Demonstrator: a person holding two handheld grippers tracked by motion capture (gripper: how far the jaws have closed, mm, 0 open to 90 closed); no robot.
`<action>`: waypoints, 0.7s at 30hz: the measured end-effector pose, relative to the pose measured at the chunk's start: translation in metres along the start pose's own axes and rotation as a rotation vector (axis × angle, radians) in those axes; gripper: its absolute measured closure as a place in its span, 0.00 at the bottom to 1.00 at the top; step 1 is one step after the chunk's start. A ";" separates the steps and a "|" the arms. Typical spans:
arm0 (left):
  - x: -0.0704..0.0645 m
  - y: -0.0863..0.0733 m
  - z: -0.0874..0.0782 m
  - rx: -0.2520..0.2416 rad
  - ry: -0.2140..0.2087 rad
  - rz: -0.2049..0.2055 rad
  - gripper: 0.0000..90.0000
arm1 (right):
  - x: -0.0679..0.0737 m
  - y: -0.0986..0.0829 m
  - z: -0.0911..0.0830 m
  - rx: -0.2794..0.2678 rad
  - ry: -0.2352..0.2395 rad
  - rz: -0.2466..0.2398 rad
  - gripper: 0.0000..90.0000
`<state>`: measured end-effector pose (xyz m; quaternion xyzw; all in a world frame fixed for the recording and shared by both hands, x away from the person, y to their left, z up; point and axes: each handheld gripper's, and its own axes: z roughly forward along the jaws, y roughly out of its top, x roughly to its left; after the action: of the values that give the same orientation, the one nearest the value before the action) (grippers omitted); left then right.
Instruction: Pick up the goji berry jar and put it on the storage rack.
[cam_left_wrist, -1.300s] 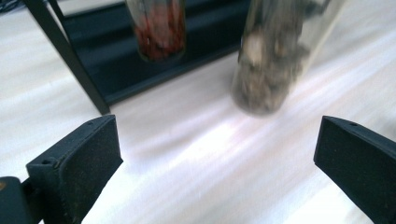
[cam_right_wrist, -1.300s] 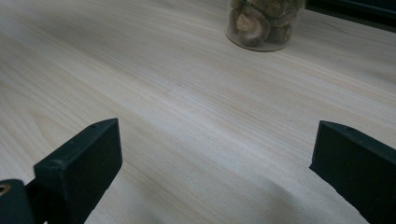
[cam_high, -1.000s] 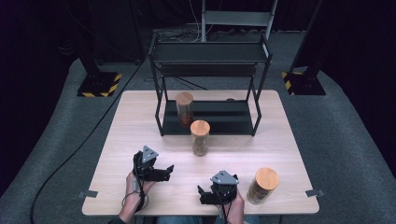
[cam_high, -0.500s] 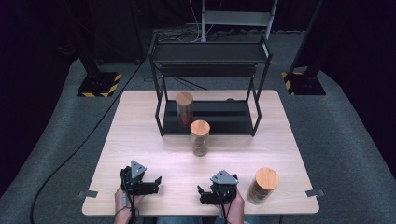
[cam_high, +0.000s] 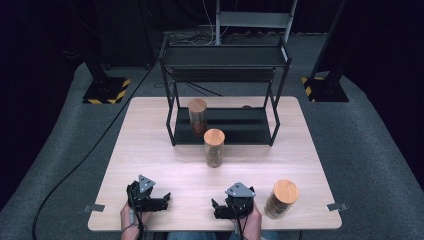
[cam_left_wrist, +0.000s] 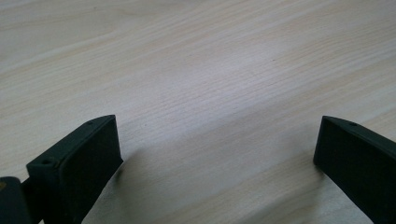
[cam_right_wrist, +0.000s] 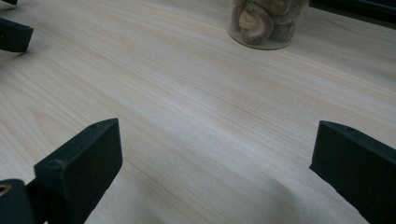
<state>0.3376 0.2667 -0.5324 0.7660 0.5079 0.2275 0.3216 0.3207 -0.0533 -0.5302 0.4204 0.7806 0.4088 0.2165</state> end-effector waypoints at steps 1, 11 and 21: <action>0.001 0.000 0.000 0.006 0.001 -0.003 0.00 | 0.000 0.000 0.000 0.000 0.001 0.001 0.01; 0.004 0.001 0.002 0.017 0.016 -0.036 0.00 | -0.001 0.000 0.000 -0.001 0.000 0.007 0.01; 0.004 0.002 0.003 0.014 0.014 -0.033 0.00 | -0.001 0.000 0.001 0.004 -0.007 0.008 0.01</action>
<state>0.3424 0.2695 -0.5329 0.7582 0.5244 0.2239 0.3162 0.3218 -0.0534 -0.5302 0.4256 0.7789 0.4064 0.2168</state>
